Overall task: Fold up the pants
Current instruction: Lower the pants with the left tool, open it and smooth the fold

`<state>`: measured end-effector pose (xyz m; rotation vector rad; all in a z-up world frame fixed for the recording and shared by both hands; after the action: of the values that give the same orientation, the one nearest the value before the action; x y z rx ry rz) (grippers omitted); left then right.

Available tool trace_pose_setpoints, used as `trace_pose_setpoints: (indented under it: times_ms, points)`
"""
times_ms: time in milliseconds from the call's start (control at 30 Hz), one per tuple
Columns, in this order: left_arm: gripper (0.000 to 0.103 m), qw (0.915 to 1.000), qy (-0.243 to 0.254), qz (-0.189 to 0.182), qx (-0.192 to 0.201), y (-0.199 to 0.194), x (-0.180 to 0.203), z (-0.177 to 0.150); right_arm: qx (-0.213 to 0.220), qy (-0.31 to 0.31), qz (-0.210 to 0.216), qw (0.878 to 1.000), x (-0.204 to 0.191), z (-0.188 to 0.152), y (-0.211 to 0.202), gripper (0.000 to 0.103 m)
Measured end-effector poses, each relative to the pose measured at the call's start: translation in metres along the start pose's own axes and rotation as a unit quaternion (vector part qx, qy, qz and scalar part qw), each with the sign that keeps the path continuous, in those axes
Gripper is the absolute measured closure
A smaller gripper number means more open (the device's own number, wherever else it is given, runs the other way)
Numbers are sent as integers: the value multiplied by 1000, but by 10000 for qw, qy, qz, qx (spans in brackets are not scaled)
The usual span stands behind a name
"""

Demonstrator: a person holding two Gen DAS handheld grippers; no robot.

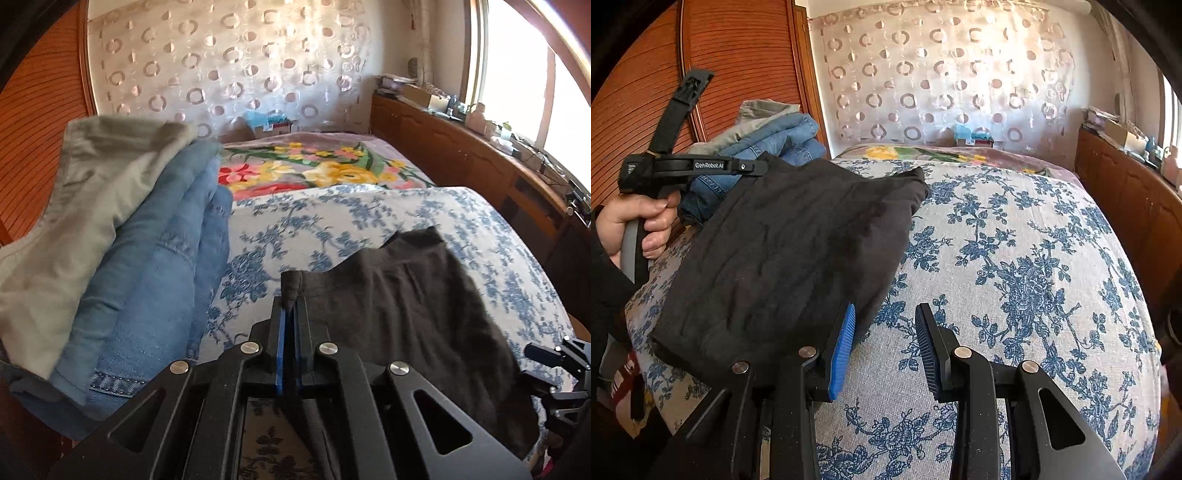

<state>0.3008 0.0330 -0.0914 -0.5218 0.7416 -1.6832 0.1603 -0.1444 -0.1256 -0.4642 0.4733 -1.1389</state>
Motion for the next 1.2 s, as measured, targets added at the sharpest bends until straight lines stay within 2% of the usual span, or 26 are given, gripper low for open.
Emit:
trace_pose_setpoints:
  times_ms: [300,533,600,700,767,867,1200]
  points:
    - [98,9999,-77,69,-12,5,-11,-10,0,-13,-7,10000,0,0,-1,68]
    - [98,9999,-113,-61,71,-7,-13,-11,-11,-29,-6,10000,-1,0,-1,68]
    - [94,9999,-129,-40,70,-10,-14,-13,-9,-28,-10,10000,-1,0,-1,68]
    - [76,9999,-46,1,121,-17,-10,-17,-11,-32,-11,10000,-1,0,-1,68]
    - [58,9998,25,-45,166,-21,-4,-22,-9,-33,-10,10000,-1,0,-1,68]
    - [48,9995,95,-169,246,-29,5,-30,-8,-29,-12,10000,-1,0,-1,68]
    - [47,9981,253,-552,118,-40,50,-74,-8,-32,-14,10000,-1,-1,-2,68]
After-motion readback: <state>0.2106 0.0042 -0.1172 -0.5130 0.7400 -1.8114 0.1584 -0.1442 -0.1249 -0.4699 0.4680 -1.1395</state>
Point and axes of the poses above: each gripper's, at about its wrist camera, not at the fingertips, and y roughly the way its jaws point, x to its right, z to its top, the point moved 9 cm from there along y, roughly the way its jaws point, and after that the axes turned 4 degrees about y, right-handed, at the moved point
